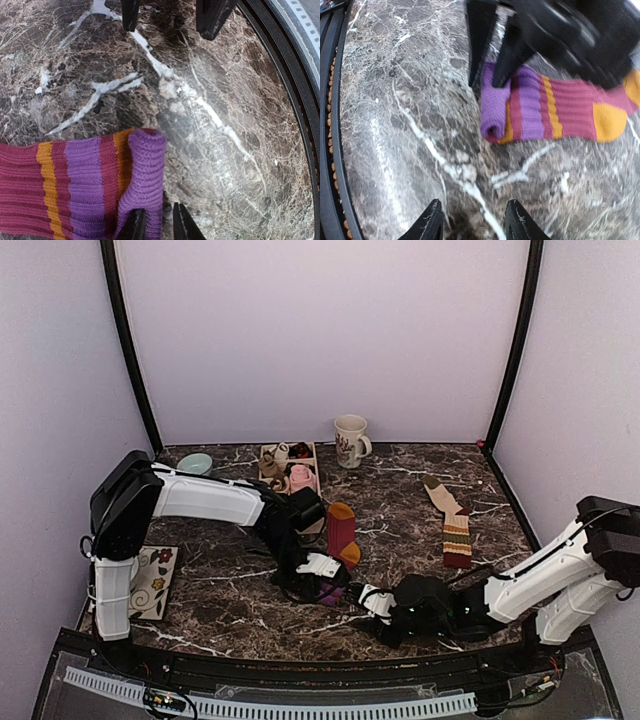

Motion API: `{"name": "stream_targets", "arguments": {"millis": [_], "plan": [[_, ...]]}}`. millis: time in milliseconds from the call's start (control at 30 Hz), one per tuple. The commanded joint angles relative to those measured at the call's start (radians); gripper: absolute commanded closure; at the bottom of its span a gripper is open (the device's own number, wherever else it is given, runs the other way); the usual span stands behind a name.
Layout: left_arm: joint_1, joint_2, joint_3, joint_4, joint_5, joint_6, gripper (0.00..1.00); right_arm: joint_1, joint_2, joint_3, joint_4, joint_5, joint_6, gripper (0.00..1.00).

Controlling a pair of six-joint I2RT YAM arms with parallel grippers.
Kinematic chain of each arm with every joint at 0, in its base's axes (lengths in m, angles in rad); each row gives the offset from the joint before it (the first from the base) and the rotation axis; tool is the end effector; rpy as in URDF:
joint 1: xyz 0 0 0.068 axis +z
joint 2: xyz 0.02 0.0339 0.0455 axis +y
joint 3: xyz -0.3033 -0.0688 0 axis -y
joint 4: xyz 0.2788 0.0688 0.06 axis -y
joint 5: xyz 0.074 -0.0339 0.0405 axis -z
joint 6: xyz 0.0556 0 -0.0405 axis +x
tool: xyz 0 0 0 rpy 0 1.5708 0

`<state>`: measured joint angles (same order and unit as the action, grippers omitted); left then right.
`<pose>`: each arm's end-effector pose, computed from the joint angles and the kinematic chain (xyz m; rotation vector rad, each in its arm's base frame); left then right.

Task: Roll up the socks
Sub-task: Roll the sock at the center of the board.

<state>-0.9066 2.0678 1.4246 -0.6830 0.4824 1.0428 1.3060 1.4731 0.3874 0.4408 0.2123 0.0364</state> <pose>0.2593 -0.3730 0.1413 2.3591 1.4984 -0.6622 0.0836 0.2634 0.1195 -1.2345 1.8774 0.5093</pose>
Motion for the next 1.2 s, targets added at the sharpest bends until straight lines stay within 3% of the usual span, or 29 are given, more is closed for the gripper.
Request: {"name": "stream_targets", "arguments": {"millis": [0, 233, 433, 633, 867, 1167], "plan": [[-0.011, 0.074, -0.02, -0.081, -0.028, -0.025, 0.77, 0.016, 0.077, 0.098, -0.001, 0.048, -0.162, 0.58], [-0.011, 0.089, 0.001, -0.097, -0.016, -0.03, 0.77, 0.011, 0.232, 0.225, 0.068, 0.056, -0.335, 0.63], [-0.003, 0.092, 0.005, -0.111, -0.013, -0.03, 0.76, -0.02, 0.315, 0.254, 0.183, 0.05, -0.33, 0.72], [0.0, 0.098, 0.01, -0.125, -0.007, -0.026, 0.75, -0.032, 0.354, 0.25, 0.245, 0.049, -0.298, 0.74], [0.004, 0.103, 0.018, -0.133, -0.006, -0.026, 0.75, -0.003, 0.286, 0.203, 0.22, 0.057, -0.299, 0.69], [0.006, 0.105, 0.019, -0.133, -0.008, -0.027, 0.74, 0.081, 0.175, 0.195, 0.054, 0.082, -0.323, 0.67]]}}
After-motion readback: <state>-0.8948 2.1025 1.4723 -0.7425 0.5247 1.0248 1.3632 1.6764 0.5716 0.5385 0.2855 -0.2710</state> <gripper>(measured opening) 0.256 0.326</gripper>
